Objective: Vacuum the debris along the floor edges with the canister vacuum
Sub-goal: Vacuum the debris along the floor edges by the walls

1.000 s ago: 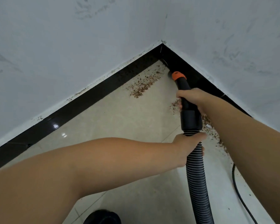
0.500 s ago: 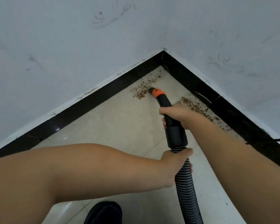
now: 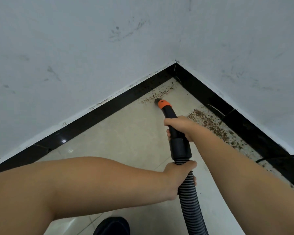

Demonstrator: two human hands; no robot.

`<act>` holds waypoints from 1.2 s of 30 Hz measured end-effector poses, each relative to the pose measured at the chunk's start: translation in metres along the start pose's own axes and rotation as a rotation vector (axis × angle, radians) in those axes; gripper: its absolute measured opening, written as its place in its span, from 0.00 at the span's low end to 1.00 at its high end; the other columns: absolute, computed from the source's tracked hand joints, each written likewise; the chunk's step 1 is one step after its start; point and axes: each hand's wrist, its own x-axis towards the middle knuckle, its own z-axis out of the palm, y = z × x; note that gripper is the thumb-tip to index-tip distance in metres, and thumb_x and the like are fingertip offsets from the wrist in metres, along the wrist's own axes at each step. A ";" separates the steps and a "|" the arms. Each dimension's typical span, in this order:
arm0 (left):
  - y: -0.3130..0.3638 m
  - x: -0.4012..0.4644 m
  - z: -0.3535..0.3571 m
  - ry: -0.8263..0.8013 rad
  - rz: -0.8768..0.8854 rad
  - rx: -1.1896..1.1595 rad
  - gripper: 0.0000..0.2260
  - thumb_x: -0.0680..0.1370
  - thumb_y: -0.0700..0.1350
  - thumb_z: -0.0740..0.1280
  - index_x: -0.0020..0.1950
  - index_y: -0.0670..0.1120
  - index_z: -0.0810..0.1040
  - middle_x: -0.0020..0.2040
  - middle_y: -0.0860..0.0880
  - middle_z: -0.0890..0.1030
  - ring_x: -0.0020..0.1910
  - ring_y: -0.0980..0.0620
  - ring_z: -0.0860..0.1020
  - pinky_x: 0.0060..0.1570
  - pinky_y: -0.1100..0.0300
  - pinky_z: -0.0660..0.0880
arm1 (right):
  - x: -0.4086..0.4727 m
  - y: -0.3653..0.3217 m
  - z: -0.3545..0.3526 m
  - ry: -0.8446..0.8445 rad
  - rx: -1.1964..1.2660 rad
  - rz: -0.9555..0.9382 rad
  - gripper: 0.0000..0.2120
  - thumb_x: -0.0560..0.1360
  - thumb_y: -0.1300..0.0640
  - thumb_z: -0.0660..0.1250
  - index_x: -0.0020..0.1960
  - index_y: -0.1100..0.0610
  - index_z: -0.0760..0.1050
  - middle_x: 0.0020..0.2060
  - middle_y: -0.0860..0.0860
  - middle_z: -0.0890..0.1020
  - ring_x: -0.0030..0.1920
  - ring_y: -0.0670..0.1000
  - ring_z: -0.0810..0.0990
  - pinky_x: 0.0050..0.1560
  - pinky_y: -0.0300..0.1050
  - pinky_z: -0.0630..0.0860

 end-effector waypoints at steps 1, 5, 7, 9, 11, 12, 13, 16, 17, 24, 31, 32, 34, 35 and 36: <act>0.005 0.005 0.002 -0.006 0.001 0.003 0.08 0.76 0.44 0.69 0.43 0.43 0.71 0.33 0.45 0.77 0.29 0.50 0.76 0.29 0.62 0.75 | 0.005 -0.002 -0.006 0.017 0.009 -0.001 0.11 0.72 0.61 0.67 0.51 0.62 0.70 0.26 0.54 0.79 0.26 0.52 0.78 0.39 0.49 0.80; 0.025 0.026 0.011 -0.029 0.006 0.032 0.08 0.76 0.45 0.69 0.43 0.44 0.71 0.33 0.45 0.77 0.29 0.50 0.76 0.32 0.60 0.75 | 0.022 -0.011 -0.030 0.094 0.039 -0.008 0.10 0.72 0.61 0.68 0.49 0.62 0.70 0.24 0.54 0.78 0.26 0.52 0.78 0.39 0.50 0.79; 0.036 0.037 0.015 -0.042 0.016 0.042 0.09 0.76 0.45 0.70 0.43 0.44 0.71 0.33 0.45 0.77 0.28 0.50 0.76 0.30 0.61 0.75 | 0.030 -0.017 -0.042 0.136 0.050 -0.007 0.09 0.72 0.61 0.67 0.48 0.61 0.70 0.23 0.53 0.78 0.24 0.51 0.77 0.37 0.48 0.79; 0.046 0.047 0.020 -0.055 0.021 0.032 0.09 0.76 0.45 0.70 0.43 0.43 0.72 0.33 0.45 0.77 0.28 0.50 0.76 0.30 0.61 0.75 | 0.038 -0.024 -0.053 0.153 0.063 -0.003 0.08 0.73 0.61 0.67 0.48 0.60 0.69 0.22 0.53 0.78 0.23 0.51 0.77 0.34 0.47 0.79; 0.054 0.054 0.025 -0.065 0.021 0.028 0.09 0.75 0.45 0.71 0.43 0.43 0.72 0.34 0.45 0.77 0.29 0.49 0.76 0.31 0.60 0.75 | 0.045 -0.030 -0.063 0.168 0.063 -0.006 0.08 0.73 0.61 0.67 0.47 0.60 0.68 0.22 0.53 0.78 0.22 0.50 0.77 0.32 0.45 0.78; 0.058 0.057 0.028 -0.071 0.021 0.025 0.10 0.75 0.45 0.71 0.43 0.43 0.72 0.34 0.45 0.77 0.29 0.49 0.76 0.31 0.60 0.75 | 0.048 -0.032 -0.067 0.171 0.059 -0.010 0.08 0.73 0.62 0.67 0.47 0.60 0.68 0.22 0.53 0.78 0.22 0.50 0.77 0.31 0.44 0.78; 0.061 0.059 0.029 -0.075 0.021 0.022 0.10 0.75 0.45 0.71 0.42 0.43 0.72 0.33 0.45 0.77 0.29 0.50 0.76 0.31 0.60 0.75 | 0.050 -0.034 -0.069 0.170 0.057 -0.014 0.08 0.73 0.62 0.67 0.47 0.60 0.68 0.22 0.53 0.78 0.22 0.50 0.77 0.30 0.44 0.77; 0.065 0.063 0.029 -0.068 0.022 0.006 0.09 0.75 0.45 0.71 0.42 0.44 0.72 0.33 0.45 0.77 0.28 0.50 0.75 0.28 0.62 0.75 | 0.055 -0.036 -0.070 0.161 0.068 -0.019 0.07 0.73 0.62 0.66 0.47 0.60 0.67 0.21 0.53 0.77 0.21 0.50 0.76 0.27 0.42 0.77; 0.064 0.063 0.028 -0.062 0.022 0.009 0.09 0.75 0.45 0.71 0.42 0.44 0.72 0.33 0.45 0.77 0.28 0.50 0.75 0.29 0.61 0.75 | 0.056 -0.035 -0.069 0.160 0.074 -0.019 0.07 0.73 0.62 0.66 0.47 0.60 0.68 0.21 0.53 0.77 0.21 0.50 0.76 0.27 0.42 0.77; 0.043 0.047 0.015 0.007 0.047 -0.028 0.08 0.76 0.45 0.70 0.42 0.44 0.73 0.32 0.47 0.77 0.27 0.51 0.76 0.27 0.64 0.75 | 0.047 -0.029 -0.037 0.072 0.034 -0.019 0.09 0.72 0.61 0.68 0.50 0.62 0.70 0.23 0.53 0.78 0.24 0.51 0.77 0.34 0.48 0.79; 0.015 0.016 0.000 0.048 0.045 -0.033 0.07 0.75 0.45 0.70 0.42 0.44 0.74 0.33 0.46 0.78 0.30 0.50 0.77 0.32 0.61 0.76 | 0.017 -0.015 -0.001 -0.046 -0.003 -0.012 0.09 0.73 0.62 0.67 0.50 0.62 0.70 0.24 0.54 0.77 0.24 0.51 0.77 0.32 0.46 0.78; 0.010 0.012 -0.002 0.046 0.040 -0.036 0.07 0.75 0.45 0.70 0.42 0.44 0.74 0.33 0.46 0.78 0.30 0.50 0.77 0.33 0.60 0.76 | 0.012 -0.013 0.004 -0.067 -0.015 -0.008 0.08 0.73 0.62 0.67 0.50 0.62 0.71 0.25 0.54 0.77 0.24 0.51 0.77 0.31 0.46 0.78; 0.000 0.003 -0.006 0.049 0.031 -0.048 0.07 0.75 0.45 0.70 0.43 0.44 0.74 0.33 0.46 0.78 0.30 0.49 0.77 0.34 0.60 0.77 | 0.003 -0.010 0.017 -0.117 -0.040 -0.003 0.08 0.73 0.62 0.67 0.50 0.62 0.71 0.25 0.54 0.77 0.24 0.51 0.76 0.30 0.45 0.78; -0.004 0.000 -0.009 0.054 0.027 -0.058 0.07 0.75 0.45 0.70 0.44 0.43 0.74 0.33 0.45 0.78 0.31 0.49 0.77 0.34 0.59 0.77 | 0.000 -0.008 0.023 -0.142 -0.050 -0.004 0.08 0.73 0.62 0.67 0.50 0.62 0.71 0.25 0.54 0.77 0.24 0.51 0.76 0.30 0.44 0.77; -0.006 -0.002 -0.012 0.062 0.024 -0.068 0.07 0.75 0.45 0.70 0.44 0.43 0.74 0.33 0.45 0.78 0.31 0.49 0.77 0.34 0.59 0.77 | -0.002 -0.007 0.029 -0.160 -0.057 -0.008 0.08 0.73 0.63 0.66 0.50 0.62 0.71 0.25 0.54 0.77 0.24 0.51 0.76 0.30 0.44 0.77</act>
